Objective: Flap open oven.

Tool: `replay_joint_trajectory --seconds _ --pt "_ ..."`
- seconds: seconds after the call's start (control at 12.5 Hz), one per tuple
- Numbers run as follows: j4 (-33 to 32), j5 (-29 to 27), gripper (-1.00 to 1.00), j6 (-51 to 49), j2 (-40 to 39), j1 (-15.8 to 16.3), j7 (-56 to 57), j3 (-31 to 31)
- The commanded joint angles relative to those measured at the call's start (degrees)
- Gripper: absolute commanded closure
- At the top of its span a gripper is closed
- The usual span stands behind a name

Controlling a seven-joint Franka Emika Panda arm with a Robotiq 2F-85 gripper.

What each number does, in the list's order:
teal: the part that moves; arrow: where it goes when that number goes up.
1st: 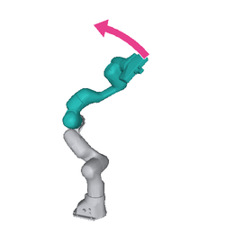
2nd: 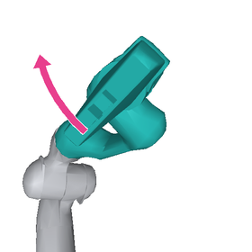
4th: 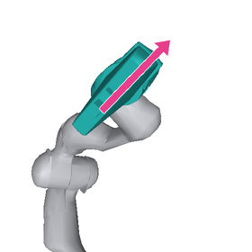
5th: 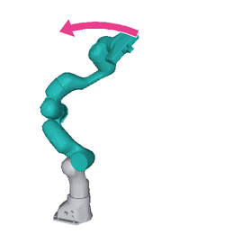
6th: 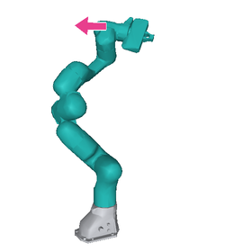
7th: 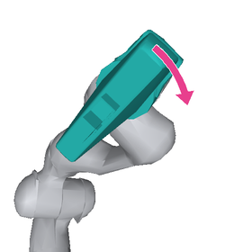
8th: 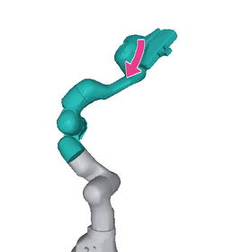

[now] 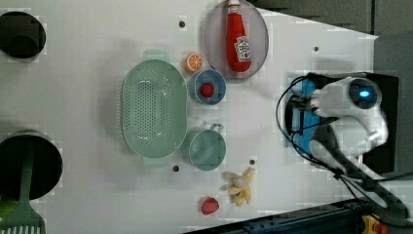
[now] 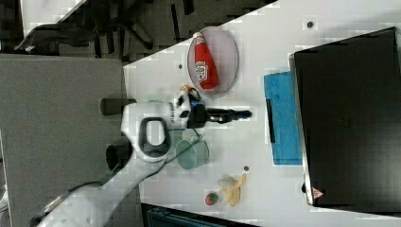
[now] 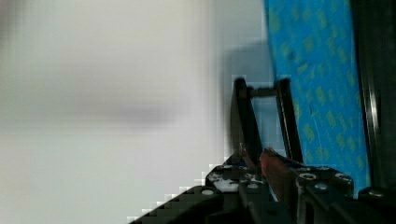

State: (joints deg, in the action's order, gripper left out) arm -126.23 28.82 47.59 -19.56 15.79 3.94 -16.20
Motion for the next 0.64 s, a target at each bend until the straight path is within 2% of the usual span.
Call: replay_joint_trajectory --seconds 0.08,0.4,0.64 --pt "1.53 -8.11 0.65 -0.65 8.13 -0.44 -3.28 -0.24" --pt "2.73 -20.47 0.65 -9.95 17.2 -0.82 -3.29 -0.32" --pt "5.2 -25.43 0.65 -16.37 22.63 -0.83 -3.8 -0.43"
